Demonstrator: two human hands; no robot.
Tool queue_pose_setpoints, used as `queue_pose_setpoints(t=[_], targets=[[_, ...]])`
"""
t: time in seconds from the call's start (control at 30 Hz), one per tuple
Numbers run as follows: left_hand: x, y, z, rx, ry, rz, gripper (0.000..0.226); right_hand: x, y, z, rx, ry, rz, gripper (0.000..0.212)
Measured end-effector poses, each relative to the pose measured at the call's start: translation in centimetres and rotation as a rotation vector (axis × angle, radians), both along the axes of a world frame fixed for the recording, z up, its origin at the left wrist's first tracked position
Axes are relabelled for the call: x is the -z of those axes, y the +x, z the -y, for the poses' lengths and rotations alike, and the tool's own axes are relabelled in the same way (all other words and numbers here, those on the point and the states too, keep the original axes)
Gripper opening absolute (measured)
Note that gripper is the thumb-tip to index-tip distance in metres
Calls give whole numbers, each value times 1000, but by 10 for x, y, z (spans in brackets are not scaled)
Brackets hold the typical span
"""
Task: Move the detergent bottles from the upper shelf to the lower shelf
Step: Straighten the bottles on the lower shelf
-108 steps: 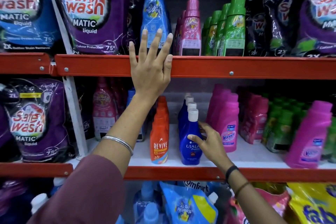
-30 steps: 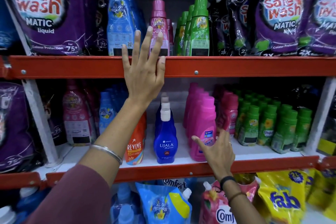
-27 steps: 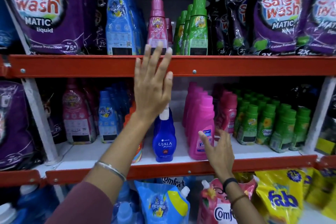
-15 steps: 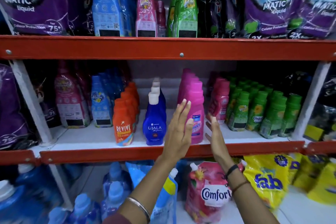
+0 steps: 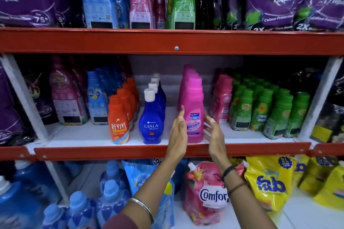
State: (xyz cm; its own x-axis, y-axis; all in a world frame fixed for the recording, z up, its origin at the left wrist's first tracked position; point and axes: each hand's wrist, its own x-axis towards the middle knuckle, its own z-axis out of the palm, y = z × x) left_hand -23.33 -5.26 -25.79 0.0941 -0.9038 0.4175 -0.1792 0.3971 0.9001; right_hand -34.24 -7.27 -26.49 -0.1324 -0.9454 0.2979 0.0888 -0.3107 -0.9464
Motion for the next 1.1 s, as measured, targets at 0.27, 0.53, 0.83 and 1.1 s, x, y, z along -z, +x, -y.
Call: queue_pose_setpoints(t=[0.27,0.53,0.83,1.1], targets=[[-1,9,-9,-41,-82,-3,41,4,8,-14,146,-75,-68,55],[1,55,-34,-364,-376,-171,42,9,76,-42,20,-306,-153,42],[-6,96,-18,-191,32,-370,73,-2,115,-23,-168,16,58,55],[-5,105,-16,-84,77,-424,81,-3,117,-19,-106,39,166,61]])
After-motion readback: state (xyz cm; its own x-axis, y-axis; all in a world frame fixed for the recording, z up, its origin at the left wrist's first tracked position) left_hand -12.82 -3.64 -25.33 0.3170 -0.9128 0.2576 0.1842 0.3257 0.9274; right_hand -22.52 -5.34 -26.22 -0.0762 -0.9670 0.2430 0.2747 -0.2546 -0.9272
